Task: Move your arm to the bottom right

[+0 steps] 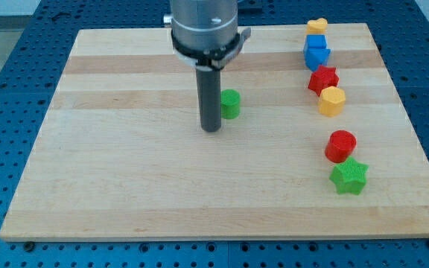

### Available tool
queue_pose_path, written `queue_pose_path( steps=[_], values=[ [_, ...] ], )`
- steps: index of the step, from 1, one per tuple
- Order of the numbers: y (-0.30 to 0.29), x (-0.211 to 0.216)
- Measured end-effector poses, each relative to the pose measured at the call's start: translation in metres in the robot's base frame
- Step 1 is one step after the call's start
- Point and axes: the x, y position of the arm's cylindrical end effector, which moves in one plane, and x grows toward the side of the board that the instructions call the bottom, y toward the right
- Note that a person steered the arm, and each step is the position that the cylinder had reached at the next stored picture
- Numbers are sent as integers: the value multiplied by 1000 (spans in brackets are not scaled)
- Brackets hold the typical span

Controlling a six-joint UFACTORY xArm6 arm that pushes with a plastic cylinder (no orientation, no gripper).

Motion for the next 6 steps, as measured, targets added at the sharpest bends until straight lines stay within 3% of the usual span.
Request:
queue_pose_path(
  steps=[2,4,6],
  values=[
    [63,42],
    [118,112],
    [239,143]
  ],
)
